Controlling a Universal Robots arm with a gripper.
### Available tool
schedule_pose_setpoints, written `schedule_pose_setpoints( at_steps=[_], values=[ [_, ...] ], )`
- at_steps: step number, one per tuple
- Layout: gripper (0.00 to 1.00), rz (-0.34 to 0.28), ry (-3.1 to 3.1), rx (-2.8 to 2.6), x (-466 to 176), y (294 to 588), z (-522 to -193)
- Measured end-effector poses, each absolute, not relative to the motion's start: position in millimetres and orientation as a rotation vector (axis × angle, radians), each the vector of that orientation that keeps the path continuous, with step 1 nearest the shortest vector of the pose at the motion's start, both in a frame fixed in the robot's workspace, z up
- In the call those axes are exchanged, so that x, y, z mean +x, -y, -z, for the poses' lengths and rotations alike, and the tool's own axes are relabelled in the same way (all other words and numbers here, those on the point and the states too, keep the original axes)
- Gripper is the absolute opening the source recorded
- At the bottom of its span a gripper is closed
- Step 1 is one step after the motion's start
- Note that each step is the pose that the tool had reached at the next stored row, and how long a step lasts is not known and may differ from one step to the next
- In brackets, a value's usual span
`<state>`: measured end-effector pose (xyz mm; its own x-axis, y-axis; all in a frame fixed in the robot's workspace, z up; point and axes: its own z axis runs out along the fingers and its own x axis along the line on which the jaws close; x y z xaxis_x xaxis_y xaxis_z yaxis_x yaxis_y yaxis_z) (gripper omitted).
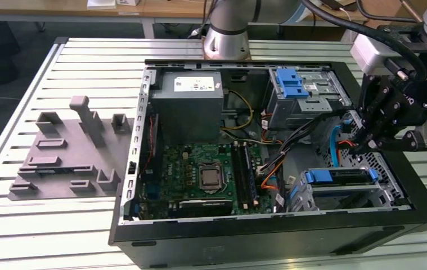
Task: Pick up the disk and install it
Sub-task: 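Insert the first disk wire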
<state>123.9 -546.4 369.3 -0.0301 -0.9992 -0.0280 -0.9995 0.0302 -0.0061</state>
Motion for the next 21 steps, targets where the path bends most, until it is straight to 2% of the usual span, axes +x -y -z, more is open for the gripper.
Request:
schedule_pose_setpoints(
  at_steps=[6, 7, 21],
  values=[
    [0.25, -0.023, -2.237, -2.171, 123.9, 546.3, -368.6],
    [0.31, -0.023, -2.237, -2.171, 123.9, 546.2, -368.3],
    [0.31, -0.021, -2.241, -2.169, 124.2, 539.5, -362.2]
  ],
)
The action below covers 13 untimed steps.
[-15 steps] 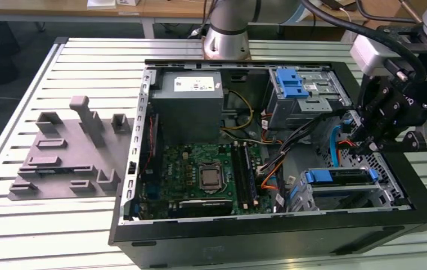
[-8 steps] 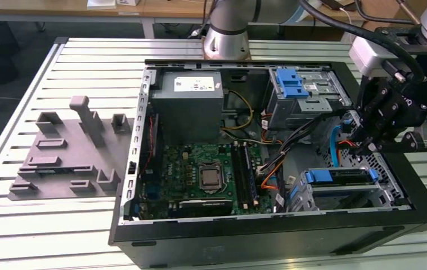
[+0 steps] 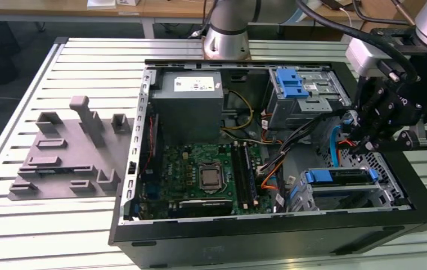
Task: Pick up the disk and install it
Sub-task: 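Insert the first disk wire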
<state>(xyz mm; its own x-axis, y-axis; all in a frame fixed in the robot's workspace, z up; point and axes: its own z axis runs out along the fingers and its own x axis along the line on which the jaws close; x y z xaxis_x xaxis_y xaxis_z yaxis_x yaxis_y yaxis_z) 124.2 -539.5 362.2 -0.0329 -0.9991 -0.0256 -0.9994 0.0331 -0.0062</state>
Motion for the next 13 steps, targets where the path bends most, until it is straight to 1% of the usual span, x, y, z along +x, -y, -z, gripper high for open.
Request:
schedule_pose_setpoints(
  at_steps=[13],
  values=[
    [0.31, -0.018, -2.253, -2.158, 124.3, 538.7, -354.7]
  ],
)
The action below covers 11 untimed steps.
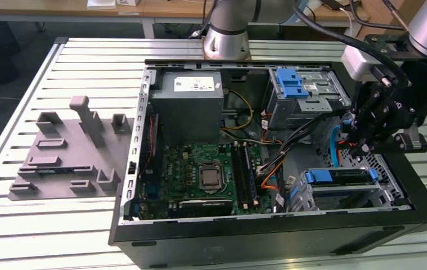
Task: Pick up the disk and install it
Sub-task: 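Insert the first disk wire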
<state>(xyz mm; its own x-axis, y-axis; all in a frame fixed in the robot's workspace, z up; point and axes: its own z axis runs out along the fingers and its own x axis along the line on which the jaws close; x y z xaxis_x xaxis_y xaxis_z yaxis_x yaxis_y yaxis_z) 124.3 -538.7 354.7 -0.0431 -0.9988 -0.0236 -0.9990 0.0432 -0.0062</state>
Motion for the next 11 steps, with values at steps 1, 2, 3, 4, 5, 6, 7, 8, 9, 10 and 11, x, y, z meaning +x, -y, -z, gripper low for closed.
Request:
schedule_pose_setpoints(
  at_steps=[1, 2, 3, 4, 5, 6, 7, 8, 9, 10, 11],
  values=[
    [0.31, -0.018, -2.254, -2.157, 124.4, 538.6, -354.3],
    [0.31, -0.018, -2.255, -2.157, 124.5, 538.6, -353.8],
    [0.31, -0.018, -2.255, -2.156, 124.7, 538.6, -353.3],
    [0.31, -0.018, -2.256, -2.155, 124.8, 538.7, -352.8],
    [0.31, -0.018, -2.257, -2.155, 124.9, 538.6, -352.3],
    [0.31, -0.018, -2.257, -2.154, 125.1, 538.6, -351.9],
    [0.31, -0.018, -2.258, -2.153, 125.3, 538.6, -351.5],
    [0.3, -0.018, -2.259, -2.153, 125.3, 538.6, -351.3],
    [0.3, -0.018, -2.259, -2.152, 125.3, 538.7, -351.1],
    [0.23, -0.018, -2.26, -2.152, 125.3, 538.7, -351.1],
    [0.23, -0.018, -2.26, -2.152, 125.3, 538.7, -351.0]
  ],
)
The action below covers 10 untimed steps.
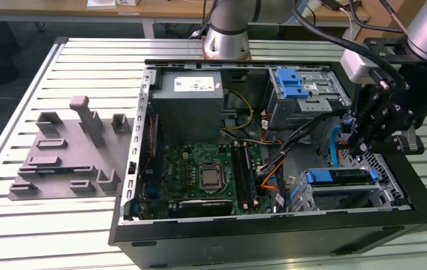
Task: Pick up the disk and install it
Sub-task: 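Insert the first disk wire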
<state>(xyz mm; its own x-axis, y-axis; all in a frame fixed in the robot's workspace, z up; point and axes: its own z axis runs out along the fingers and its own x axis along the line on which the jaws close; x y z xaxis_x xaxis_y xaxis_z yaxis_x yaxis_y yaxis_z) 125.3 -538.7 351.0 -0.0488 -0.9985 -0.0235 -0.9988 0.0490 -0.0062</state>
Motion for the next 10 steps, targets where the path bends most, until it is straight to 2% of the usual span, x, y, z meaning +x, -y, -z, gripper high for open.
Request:
schedule_pose_setpoints(
  at_steps=[4, 6, 7, 10],
  values=[
    [0.23, -0.018, -2.26, -2.152, 125.4, 538.6, -351.0],
    [0.21, -0.019, -2.26, -2.151, 125.4, 538.9, -350.8],
    [0.16, -0.018, -2.26, -2.152, 125.3, 539.1, -350.9],
    [0.16, -0.018, -2.26, -2.152, 125.3, 539.5, -350.8]
  ],
)
